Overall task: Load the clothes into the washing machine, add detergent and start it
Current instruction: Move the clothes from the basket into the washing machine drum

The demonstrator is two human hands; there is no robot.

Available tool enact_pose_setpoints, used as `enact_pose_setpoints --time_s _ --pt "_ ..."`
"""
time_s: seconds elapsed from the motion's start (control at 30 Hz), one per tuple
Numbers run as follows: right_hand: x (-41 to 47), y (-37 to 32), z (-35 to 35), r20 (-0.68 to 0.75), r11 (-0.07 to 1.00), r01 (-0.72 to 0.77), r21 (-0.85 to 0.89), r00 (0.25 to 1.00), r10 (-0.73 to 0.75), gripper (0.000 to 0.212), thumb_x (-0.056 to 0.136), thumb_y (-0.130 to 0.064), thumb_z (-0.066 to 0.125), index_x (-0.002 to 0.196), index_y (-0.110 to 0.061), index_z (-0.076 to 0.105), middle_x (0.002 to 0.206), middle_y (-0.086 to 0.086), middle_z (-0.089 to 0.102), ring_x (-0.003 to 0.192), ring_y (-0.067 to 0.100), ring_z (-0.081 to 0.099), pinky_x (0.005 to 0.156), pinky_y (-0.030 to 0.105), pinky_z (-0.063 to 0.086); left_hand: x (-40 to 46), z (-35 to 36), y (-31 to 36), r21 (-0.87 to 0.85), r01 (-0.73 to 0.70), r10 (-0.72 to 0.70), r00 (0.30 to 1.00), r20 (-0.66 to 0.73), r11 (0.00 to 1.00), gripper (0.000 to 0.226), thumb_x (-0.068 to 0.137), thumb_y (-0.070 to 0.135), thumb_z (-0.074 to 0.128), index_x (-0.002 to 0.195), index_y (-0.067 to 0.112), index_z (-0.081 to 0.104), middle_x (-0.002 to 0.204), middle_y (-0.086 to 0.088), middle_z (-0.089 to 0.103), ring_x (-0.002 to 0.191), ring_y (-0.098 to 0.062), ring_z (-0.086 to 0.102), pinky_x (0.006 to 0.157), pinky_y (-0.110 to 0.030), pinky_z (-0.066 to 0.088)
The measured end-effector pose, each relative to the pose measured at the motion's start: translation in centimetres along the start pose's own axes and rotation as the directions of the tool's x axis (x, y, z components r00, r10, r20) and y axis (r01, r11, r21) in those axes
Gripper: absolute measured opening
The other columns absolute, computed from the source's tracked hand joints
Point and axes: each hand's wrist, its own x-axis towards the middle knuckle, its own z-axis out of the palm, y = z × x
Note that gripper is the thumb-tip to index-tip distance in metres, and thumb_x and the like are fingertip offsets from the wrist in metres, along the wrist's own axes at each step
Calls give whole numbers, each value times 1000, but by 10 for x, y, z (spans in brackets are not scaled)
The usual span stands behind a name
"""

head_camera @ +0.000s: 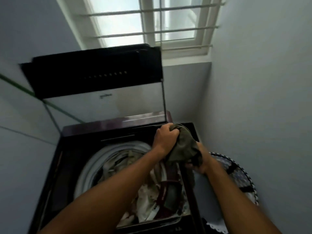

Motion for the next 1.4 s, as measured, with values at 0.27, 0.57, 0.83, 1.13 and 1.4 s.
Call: enact_pose_setpoints --time_s 0.27,0.57,0.83,1.13,1.4 --pt "-24 9 123 184 988 -147 -42 971 153 33 98 -28 46 84 -5 66 63 12 69 48 21 65 52 27 54 -32 -122 -45 60 -11 20 987 -157 998 29 70 35 47 85 20 66 95 -11 73 91 -30 65 79 -31 49" --pt "-3 72 206 244 953 -236 -192 929 279 24 97 -26 51 94 -10 69 77 11 69 64 23 67 59 30 54 -80 -183 -111 179 146 -40 869 -493 973 18 79 29 49 66 17 46 70 -9 61 72 -36 60 64 -36 43" --pt "19 110 202 71 277 121 -953 980 -185 24 83 -32 64 96 -12 66 108 16 65 104 32 61 86 42 51 -86 -175 -160 458 269 -161 952 -260 847 22 83 31 59 101 19 56 114 -6 53 110 -28 50 88 -38 46" --pt "22 96 157 -6 79 14 -997 969 -245 34 87 -20 54 121 -18 58 135 16 41 127 39 36 101 55 42 -77 -145 -182 447 254 -249 966 -70 858 5 83 29 56 86 28 60 112 -2 50 112 -25 48 92 -40 48" --pt "43 135 179 125 -3 125 -992 991 54 55 83 -33 59 137 -23 51 146 21 38 135 43 32 114 45 32 -78 -130 -243 536 251 -385 910 152 806 55 89 31 56 141 38 41 149 -5 28 132 -32 31 111 -45 35"
